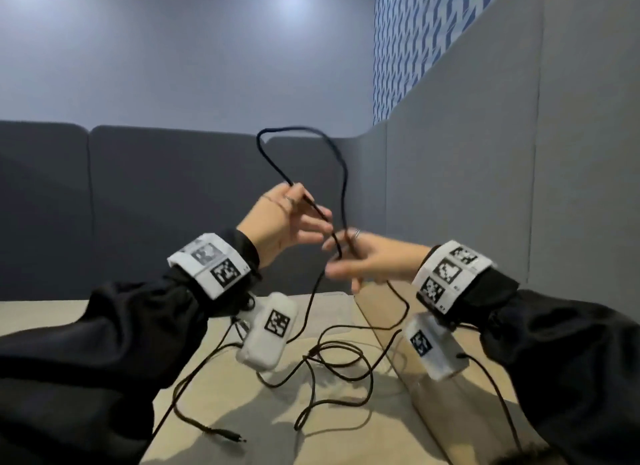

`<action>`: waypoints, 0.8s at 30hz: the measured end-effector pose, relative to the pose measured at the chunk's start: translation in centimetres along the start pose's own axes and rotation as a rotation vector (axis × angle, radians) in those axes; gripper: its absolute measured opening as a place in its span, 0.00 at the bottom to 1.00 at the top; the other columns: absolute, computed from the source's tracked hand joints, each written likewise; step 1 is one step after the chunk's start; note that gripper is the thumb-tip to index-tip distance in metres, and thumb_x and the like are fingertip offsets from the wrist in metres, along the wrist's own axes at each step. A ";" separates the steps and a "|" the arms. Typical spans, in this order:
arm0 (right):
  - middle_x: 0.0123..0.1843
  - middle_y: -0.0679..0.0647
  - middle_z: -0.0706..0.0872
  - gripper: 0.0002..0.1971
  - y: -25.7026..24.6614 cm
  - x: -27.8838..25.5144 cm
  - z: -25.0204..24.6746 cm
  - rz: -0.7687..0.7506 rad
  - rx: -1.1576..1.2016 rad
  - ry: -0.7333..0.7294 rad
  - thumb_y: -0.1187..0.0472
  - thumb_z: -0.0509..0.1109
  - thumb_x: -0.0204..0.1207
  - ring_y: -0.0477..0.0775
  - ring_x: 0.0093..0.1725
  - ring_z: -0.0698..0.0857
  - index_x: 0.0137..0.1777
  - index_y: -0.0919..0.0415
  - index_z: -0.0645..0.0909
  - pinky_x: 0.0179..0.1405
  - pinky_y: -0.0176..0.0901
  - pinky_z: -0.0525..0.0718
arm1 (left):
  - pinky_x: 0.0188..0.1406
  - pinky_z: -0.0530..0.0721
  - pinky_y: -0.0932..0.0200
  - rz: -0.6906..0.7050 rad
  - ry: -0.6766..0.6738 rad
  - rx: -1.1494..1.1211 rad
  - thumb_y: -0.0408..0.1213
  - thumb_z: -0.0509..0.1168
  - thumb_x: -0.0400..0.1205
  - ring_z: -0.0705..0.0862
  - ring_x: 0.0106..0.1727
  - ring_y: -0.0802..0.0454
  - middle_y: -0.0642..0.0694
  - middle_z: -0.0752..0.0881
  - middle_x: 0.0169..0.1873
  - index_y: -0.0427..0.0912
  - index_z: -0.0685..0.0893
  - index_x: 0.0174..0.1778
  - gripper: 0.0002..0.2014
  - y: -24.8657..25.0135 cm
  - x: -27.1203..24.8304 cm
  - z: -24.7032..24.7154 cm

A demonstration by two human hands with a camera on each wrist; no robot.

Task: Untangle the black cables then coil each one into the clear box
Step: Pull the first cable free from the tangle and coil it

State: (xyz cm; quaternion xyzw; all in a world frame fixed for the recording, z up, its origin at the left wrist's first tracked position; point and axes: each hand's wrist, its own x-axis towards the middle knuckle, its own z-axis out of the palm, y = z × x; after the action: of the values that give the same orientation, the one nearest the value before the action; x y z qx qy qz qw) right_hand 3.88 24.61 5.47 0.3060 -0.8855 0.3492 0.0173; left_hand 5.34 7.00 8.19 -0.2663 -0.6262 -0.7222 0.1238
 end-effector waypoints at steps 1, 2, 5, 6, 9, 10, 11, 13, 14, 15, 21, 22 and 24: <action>0.59 0.48 0.86 0.21 0.6 0.3 1.2 0.023 -0.023 -0.107 0.40 0.69 0.73 0.48 0.34 0.88 0.61 0.48 0.73 0.21 0.35 0.74 | 0.20 0.84 0.62 0.010 0.032 -0.053 0.38 0.48 0.89 0.86 0.22 0.50 0.42 0.88 0.27 0.38 0.71 0.44 0.12 0.9 0.1 -0.3; 0.57 0.49 0.87 0.14 0.8 0.5 2.4 0.044 -0.015 -0.152 0.44 0.66 0.78 0.48 0.31 0.87 0.57 0.51 0.75 0.17 0.32 0.70 | 0.22 0.85 0.62 0.012 0.052 -0.076 0.39 0.48 0.89 0.86 0.23 0.52 0.42 0.89 0.28 0.38 0.72 0.44 0.13 1.6 0.2 -0.7; 0.51 0.50 0.86 0.09 0.6 1.5 4.0 0.072 0.128 -0.077 0.52 0.57 0.85 0.47 0.24 0.84 0.47 0.54 0.74 0.12 0.30 0.61 | 0.29 0.87 0.61 -0.012 0.022 -0.006 0.44 0.50 0.88 0.87 0.29 0.53 0.44 0.89 0.37 0.42 0.75 0.43 0.14 1.5 -0.4 -1.9; 0.51 0.48 0.84 0.05 0.3 1.8 3.9 0.065 0.187 -0.041 0.52 0.59 0.84 0.46 0.24 0.83 0.50 0.52 0.74 0.13 0.30 0.60 | 0.31 0.87 0.59 -0.025 0.015 0.036 0.44 0.50 0.88 0.88 0.31 0.52 0.43 0.88 0.40 0.42 0.76 0.44 0.14 1.0 -0.7 -2.4; 0.61 0.48 0.81 0.19 -0.8 2.0 3.2 0.048 0.294 -0.089 0.51 0.67 0.79 0.47 0.29 0.85 0.67 0.45 0.68 0.19 0.33 0.64 | 0.30 0.88 0.58 -0.048 0.066 0.028 0.42 0.51 0.88 0.87 0.31 0.50 0.40 0.86 0.40 0.40 0.76 0.41 0.15 -0.9 -1.4 -3.0; 0.64 0.51 0.82 0.17 -1.3 1.9 3.4 0.044 0.335 -0.141 0.50 0.66 0.80 0.48 0.30 0.85 0.67 0.44 0.69 0.18 0.32 0.64 | 0.30 0.87 0.58 -0.043 0.096 0.029 0.43 0.52 0.88 0.87 0.31 0.50 0.40 0.86 0.39 0.41 0.76 0.40 0.15 -1.3 -1.3 -3.1; 0.63 0.53 0.84 0.13 -1.6 1.8 3.6 0.050 0.375 -0.197 0.49 0.62 0.82 0.49 0.30 0.86 0.65 0.46 0.73 0.16 0.31 0.62 | 0.32 0.86 0.58 -0.038 0.132 0.059 0.44 0.52 0.88 0.86 0.32 0.50 0.41 0.86 0.40 0.42 0.76 0.40 0.15 -1.4 -1.2 -3.1; 0.51 0.55 0.90 0.16 -1.9 1.8 3.9 0.123 0.470 -0.231 0.47 0.52 0.85 0.52 0.28 0.87 0.55 0.54 0.78 0.13 0.30 0.59 | 0.35 0.83 0.57 -0.026 0.218 0.122 0.47 0.53 0.87 0.84 0.35 0.50 0.44 0.87 0.41 0.44 0.78 0.40 0.15 -1.5 -1.1 -3.4; 0.43 0.56 0.90 0.19 -2.0 1.8 3.9 0.150 0.508 -0.223 0.47 0.49 0.86 0.53 0.26 0.87 0.50 0.58 0.78 0.11 0.30 0.58 | 0.37 0.82 0.56 -0.026 0.248 0.125 0.48 0.53 0.87 0.83 0.36 0.50 0.45 0.87 0.41 0.45 0.78 0.41 0.15 -1.6 -1.2 -3.6; 0.35 0.56 0.89 0.21 -2.1 1.8 3.7 0.158 0.547 -0.192 0.47 0.48 0.86 0.53 0.22 0.85 0.45 0.59 0.77 0.10 0.30 0.58 | 0.40 0.82 0.55 -0.045 0.238 0.123 0.51 0.53 0.87 0.84 0.37 0.49 0.45 0.87 0.43 0.47 0.79 0.45 0.15 -2.0 -1.3 -3.9; 0.20 0.47 0.69 0.23 -3.7 2.6 -1.6 0.156 0.844 0.117 0.39 0.49 0.82 0.45 0.17 0.65 0.31 0.52 0.68 0.16 0.28 0.59 | 0.58 0.80 0.58 -0.299 -0.455 0.516 0.64 0.70 0.68 0.88 0.50 0.50 0.48 0.89 0.52 0.67 0.69 0.67 0.32 -6.6 -5.6 -5.4; 0.19 0.47 0.69 0.24 -4.0 2.8 -2.6 0.148 0.849 0.169 0.38 0.48 0.82 0.45 0.18 0.64 0.30 0.52 0.66 0.17 0.29 0.58 | 0.57 0.80 0.65 -0.291 -0.514 0.701 0.56 0.72 0.73 0.87 0.50 0.56 0.49 0.89 0.51 0.64 0.71 0.66 0.27 -7.7 -6.0 -5.7; 0.19 0.46 0.67 0.25 -4.6 3.0 -4.2 0.107 0.877 0.293 0.38 0.46 0.83 0.45 0.20 0.62 0.29 0.51 0.63 0.18 0.31 0.58 | 0.52 0.80 0.69 -0.217 -0.452 0.935 0.44 0.65 0.81 0.85 0.46 0.63 0.53 0.87 0.44 0.58 0.78 0.60 0.12 -9.2 -6.1 -6.7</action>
State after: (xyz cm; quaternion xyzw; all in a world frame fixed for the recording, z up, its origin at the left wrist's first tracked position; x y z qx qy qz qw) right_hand 3.23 23.10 12.18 0.1861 -0.6571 0.7305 -0.0068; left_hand 4.14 1.26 -3.27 -0.2653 -0.9164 -0.2992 0.0160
